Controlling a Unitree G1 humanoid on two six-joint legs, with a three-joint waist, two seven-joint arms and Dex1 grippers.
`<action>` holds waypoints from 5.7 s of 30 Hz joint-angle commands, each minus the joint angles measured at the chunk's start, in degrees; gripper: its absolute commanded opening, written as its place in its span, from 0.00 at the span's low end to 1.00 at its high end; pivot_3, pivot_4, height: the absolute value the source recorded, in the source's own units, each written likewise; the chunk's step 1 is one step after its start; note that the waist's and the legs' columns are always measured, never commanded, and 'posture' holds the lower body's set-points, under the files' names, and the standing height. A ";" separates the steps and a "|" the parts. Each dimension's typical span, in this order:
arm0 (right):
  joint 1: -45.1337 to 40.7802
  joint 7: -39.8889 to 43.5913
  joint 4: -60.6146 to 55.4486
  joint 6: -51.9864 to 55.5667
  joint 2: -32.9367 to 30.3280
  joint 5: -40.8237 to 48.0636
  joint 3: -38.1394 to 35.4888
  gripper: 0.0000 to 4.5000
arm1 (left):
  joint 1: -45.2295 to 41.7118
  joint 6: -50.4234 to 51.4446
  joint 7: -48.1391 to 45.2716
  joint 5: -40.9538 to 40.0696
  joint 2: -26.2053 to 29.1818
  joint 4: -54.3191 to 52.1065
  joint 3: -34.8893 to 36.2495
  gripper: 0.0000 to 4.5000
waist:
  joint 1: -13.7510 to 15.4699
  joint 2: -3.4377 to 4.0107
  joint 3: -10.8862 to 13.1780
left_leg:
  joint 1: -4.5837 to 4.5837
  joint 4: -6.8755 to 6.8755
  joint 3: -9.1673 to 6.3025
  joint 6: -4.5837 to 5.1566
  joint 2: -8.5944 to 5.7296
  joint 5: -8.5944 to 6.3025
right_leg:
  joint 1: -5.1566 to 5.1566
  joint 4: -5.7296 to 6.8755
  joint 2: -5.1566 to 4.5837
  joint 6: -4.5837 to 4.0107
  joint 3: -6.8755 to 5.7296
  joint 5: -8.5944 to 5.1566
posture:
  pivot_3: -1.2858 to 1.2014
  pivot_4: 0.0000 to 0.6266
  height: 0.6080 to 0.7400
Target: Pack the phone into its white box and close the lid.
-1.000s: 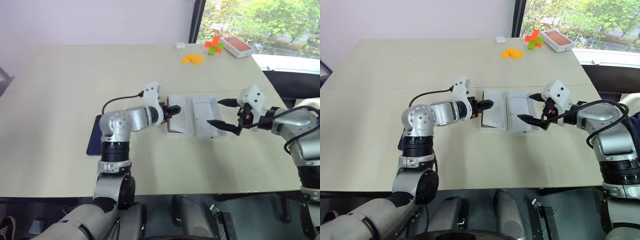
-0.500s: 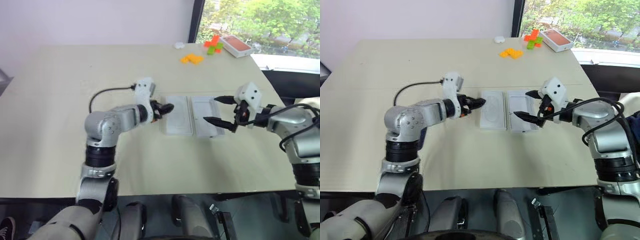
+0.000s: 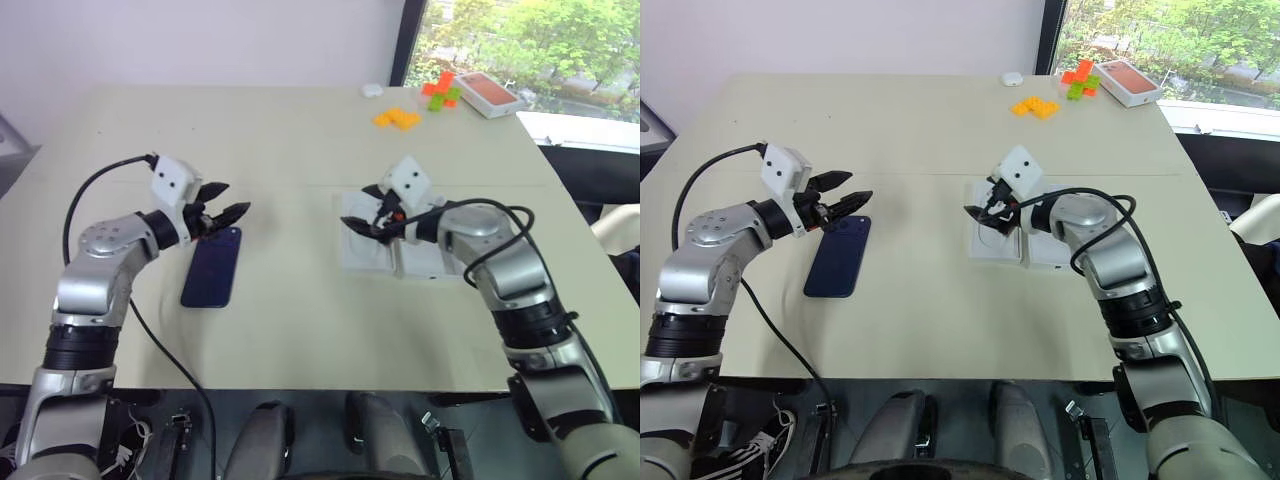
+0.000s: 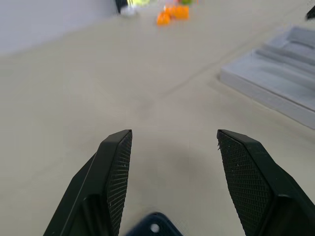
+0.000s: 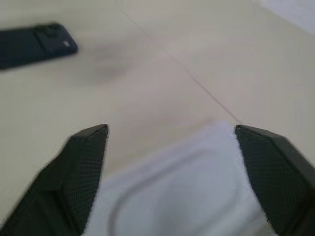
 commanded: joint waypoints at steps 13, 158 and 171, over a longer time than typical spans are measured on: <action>0.26 0.02 7.84 -6.12 -0.19 -14.34 11.30 0.00 | 4.53 -2.22 -3.89 -3.56 0.84 -6.18 3.91 0.65 | -1.42 0.00 0.00 | 0.07 -0.02 0.03 0.11 -0.03 -0.06 | 0.01 0.07 -0.01 0.02 -0.03 0.00 | 0.52 0.24 1.00; -11.51 -5.77 15.85 -23.36 21.40 -23.06 22.07 0.01 | 8.28 35.03 -8.60 -13.10 17.10 16.38 10.77 1.00 | -2.04 0.00 0.00 | 0.01 -0.08 -0.02 0.00 0.17 -0.01 | -0.21 0.17 0.20 -0.01 -0.04 0.00 | 0.52 0.24 1.00; -10.11 -4.16 21.49 -24.60 23.20 -26.87 22.95 0.01 | 2.60 45.28 -8.72 -15.57 9.81 16.56 7.61 1.00 | -1.57 -0.01 -0.01 | 0.05 -0.08 -0.07 -0.12 0.08 0.06 | -0.16 0.25 0.12 -0.01 -0.05 0.00 | 0.52 0.24 1.00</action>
